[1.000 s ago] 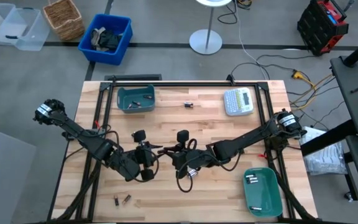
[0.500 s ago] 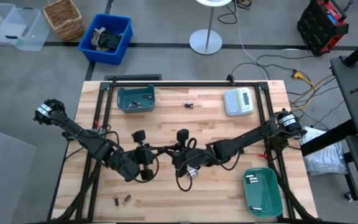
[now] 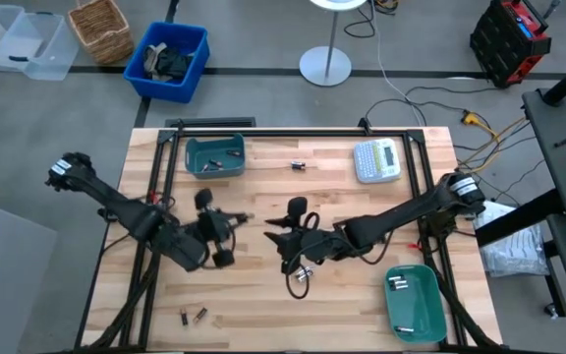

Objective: Sort batteries
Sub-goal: Put the black battery into the blue bin

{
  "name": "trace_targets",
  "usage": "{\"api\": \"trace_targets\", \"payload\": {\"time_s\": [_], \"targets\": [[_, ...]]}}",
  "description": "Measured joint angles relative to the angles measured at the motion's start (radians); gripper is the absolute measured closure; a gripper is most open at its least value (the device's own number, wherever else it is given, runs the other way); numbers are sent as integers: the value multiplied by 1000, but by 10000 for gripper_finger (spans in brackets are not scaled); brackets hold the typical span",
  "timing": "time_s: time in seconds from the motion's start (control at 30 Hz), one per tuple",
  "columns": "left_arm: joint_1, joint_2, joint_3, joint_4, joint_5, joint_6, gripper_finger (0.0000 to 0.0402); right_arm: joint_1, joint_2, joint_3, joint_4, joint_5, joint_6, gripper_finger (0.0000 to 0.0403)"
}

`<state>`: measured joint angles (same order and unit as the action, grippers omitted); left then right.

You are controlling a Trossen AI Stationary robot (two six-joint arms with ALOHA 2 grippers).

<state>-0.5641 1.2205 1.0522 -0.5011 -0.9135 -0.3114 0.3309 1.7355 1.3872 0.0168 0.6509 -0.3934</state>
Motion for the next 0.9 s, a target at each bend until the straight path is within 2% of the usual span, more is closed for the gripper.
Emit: {"api": "trace_targets", "payload": {"time_s": [0.13,0.27,0.43,0.63,0.83,0.9], "targets": [[28,-60,39,-245,-23,-188,374,-17,-75,0,-113,0,37,254],[79,-117,70,-444,-24,-354,374,-55,-143,0,-305,0,107,249],[215,-171,69,-567,0,-414,374,-138,-219,-6,-511,-37,223,251],[512,-212,21,-591,173,-295,374,-268,-256,-55,-555,-184,263,265],[851,-214,-30,-510,401,-47,374,-371,-246,-87,-552,-193,276,276],[957,-213,-55,-427,523,61,374,-393,-242,-92,-553,-226,290,279]]}}
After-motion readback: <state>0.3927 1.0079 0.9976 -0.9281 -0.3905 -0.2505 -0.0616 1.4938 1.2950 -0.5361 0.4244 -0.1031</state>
